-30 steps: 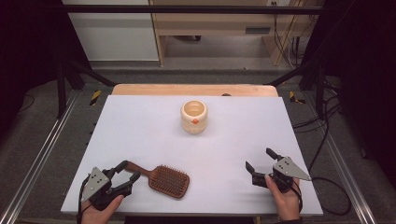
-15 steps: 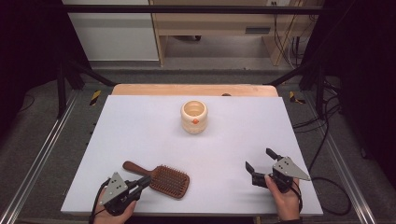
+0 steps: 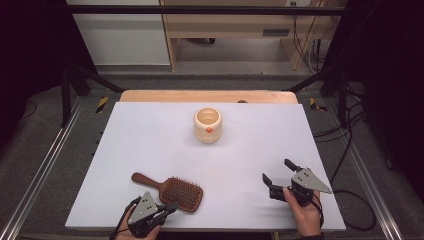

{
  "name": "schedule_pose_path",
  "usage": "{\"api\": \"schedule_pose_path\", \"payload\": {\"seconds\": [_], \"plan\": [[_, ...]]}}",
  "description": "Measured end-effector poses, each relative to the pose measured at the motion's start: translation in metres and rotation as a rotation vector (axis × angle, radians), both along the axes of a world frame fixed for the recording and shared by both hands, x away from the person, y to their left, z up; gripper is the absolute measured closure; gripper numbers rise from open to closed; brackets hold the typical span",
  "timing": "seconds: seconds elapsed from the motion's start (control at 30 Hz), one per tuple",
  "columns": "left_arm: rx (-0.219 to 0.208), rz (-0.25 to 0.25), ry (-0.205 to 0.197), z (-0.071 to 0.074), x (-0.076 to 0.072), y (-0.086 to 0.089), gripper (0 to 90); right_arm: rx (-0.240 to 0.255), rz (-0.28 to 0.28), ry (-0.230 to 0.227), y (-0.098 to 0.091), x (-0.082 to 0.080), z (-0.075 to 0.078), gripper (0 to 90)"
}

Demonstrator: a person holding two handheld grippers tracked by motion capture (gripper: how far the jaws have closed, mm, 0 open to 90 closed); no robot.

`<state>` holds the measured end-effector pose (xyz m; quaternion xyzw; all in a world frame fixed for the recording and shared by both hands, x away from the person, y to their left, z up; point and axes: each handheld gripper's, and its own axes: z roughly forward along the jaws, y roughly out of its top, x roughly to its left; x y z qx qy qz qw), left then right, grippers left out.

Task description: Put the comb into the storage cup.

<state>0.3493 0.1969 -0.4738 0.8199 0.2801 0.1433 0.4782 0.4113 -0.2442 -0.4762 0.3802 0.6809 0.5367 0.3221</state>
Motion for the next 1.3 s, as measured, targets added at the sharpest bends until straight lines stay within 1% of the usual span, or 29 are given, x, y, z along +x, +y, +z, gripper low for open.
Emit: {"api": "schedule_pose_path", "payload": {"seconds": [0.17, 0.3, 0.33, 0.4, 0.43, 0.5, 0.53, 0.57, 0.6, 0.7, 0.8, 0.87, 0.97, 1.07, 1.13, 1.3], "plan": [[0.034, -0.039, 0.018, -0.004, -0.001, -0.008, 90.0, 0.000, 0.000, 0.001, 0.000, 0.000, 0.000, 7.2], [0.072, -0.059, 0.017, -0.007, -0.003, -0.015, 90.0, 0.000, 0.000, 0.002, 0.000, 0.000, 0.000, 7.1], [0.072, -0.059, 0.017, -0.007, -0.003, -0.015, 90.0, 0.000, 0.000, 0.002, 0.000, 0.000, 0.000, 7.1], [0.098, -0.069, 0.017, -0.009, -0.003, -0.019, 90.0, 0.000, 0.001, 0.001, 0.000, 0.000, 0.000, 7.1], [0.105, -0.073, 0.019, -0.010, -0.003, -0.021, 90.0, 0.000, 0.000, 0.001, 0.000, 0.000, 0.000, 7.1], [0.127, -0.065, 0.019, -0.012, -0.002, -0.025, 90.0, 0.001, 0.000, 0.002, 0.000, 0.000, 0.000, 7.2], [0.127, -0.065, 0.019, -0.012, -0.002, -0.025, 90.0, 0.001, 0.000, 0.002, 0.000, 0.000, 0.000, 7.1], [0.148, -0.057, 0.010, -0.012, -0.001, -0.028, 90.0, 0.001, 0.000, 0.002, 0.000, 0.000, 0.000, 7.1], [0.156, -0.052, 0.005, -0.012, 0.000, -0.030, 90.0, 0.001, 0.000, 0.002, 0.000, 0.000, 0.000, 7.1], [0.161, -0.032, 0.000, -0.012, 0.004, -0.034, 90.0, 0.004, -0.003, 0.001, 0.000, 0.000, 0.000, 7.1], [0.184, -0.024, -0.017, -0.010, 0.008, -0.039, 90.0, 0.002, -0.001, 0.003, 0.000, 0.001, 0.000, 7.1], [0.184, -0.015, -0.018, -0.008, 0.010, -0.042, 90.0, 0.002, -0.001, 0.003, 0.000, 0.001, 0.000, 7.1], [0.205, -0.012, -0.027, -0.006, 0.014, -0.047, 90.0, 0.004, -0.002, 0.004, 0.000, 0.001, 0.000, 7.1], [0.202, -0.008, -0.021, -0.005, 0.017, -0.050, 90.0, 0.003, -0.002, 0.004, 0.000, 0.001, 0.000, 7.1], [0.218, -0.001, -0.021, -0.005, 0.021, -0.054, 90.0, 0.005, -0.003, 0.004, -0.001, 0.001, 0.000, 7.1], [0.225, 0.012, -0.013, -0.006, 0.026, -0.057, 90.0, 0.007, -0.004, 0.005, -0.001, 0.001, 0.000, 7.1]]}}
